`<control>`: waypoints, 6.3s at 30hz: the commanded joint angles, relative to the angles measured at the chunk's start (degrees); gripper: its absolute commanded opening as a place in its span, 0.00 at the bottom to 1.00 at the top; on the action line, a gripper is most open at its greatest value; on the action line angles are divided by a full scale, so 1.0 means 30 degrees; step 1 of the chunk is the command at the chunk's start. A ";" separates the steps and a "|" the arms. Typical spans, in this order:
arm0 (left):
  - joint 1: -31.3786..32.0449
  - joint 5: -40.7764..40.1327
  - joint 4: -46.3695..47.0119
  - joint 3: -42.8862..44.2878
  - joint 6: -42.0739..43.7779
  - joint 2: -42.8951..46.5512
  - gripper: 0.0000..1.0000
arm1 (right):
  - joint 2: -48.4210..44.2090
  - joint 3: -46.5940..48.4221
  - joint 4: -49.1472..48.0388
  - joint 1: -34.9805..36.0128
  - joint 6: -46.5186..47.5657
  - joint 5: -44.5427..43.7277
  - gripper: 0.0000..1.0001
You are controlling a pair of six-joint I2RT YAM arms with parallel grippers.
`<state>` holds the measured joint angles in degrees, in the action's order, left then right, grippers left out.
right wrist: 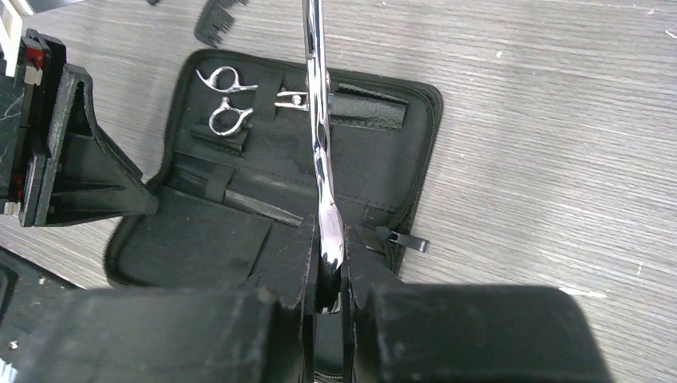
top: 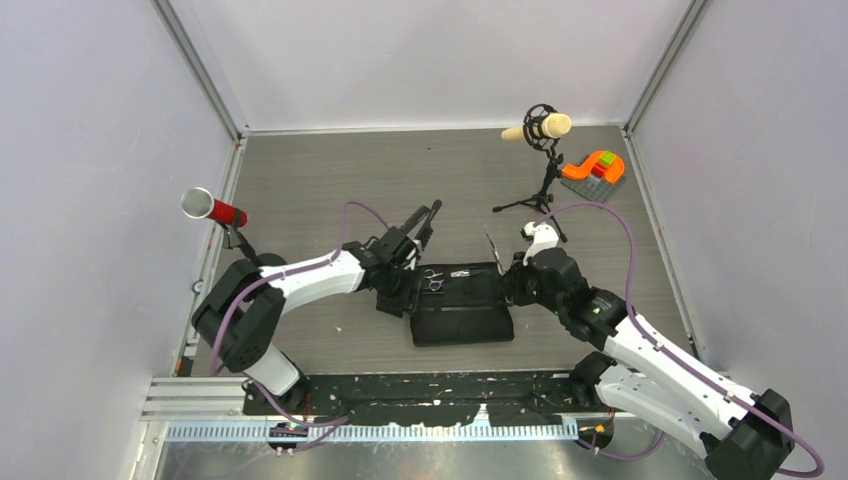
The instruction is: Sort the hair-cutting tools
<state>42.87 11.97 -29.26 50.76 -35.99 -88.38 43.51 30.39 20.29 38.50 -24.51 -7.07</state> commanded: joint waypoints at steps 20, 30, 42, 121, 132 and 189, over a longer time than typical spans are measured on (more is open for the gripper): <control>-0.1133 -0.5275 -0.2522 -0.1319 0.1040 0.1733 0.00 | 0.0319 0.1078 0.0310 -0.0119 0.2645 0.3684 0.11; -0.3015 -0.9078 -0.4646 -0.2539 0.1750 0.3621 0.02 | 0.3510 0.2360 0.0212 -0.0119 0.4804 0.8852 0.05; -0.3158 -1.0446 -0.4236 -0.3075 0.0813 0.8674 0.52 | 1.0534 0.4322 0.1046 -0.0142 0.5707 1.4021 0.05; -0.3920 -0.4989 0.2017 -0.6433 0.0072 0.6407 0.38 | 1.1872 0.4957 0.0668 0.2825 -0.0408 0.3530 0.49; -0.3920 -0.4848 0.1989 -0.6372 0.0063 0.6325 0.39 | 1.2418 0.4472 0.0505 0.4323 -0.0912 0.2845 0.43; -0.3920 -0.4400 0.2160 -0.6341 0.0042 0.5873 0.37 | 1.6104 0.8662 0.1662 0.6004 0.2369 0.1479 0.05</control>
<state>30.81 -4.73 -27.22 32.42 -35.44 -69.71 91.20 52.58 27.35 55.59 -18.04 -3.40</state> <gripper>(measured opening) 0.371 0.088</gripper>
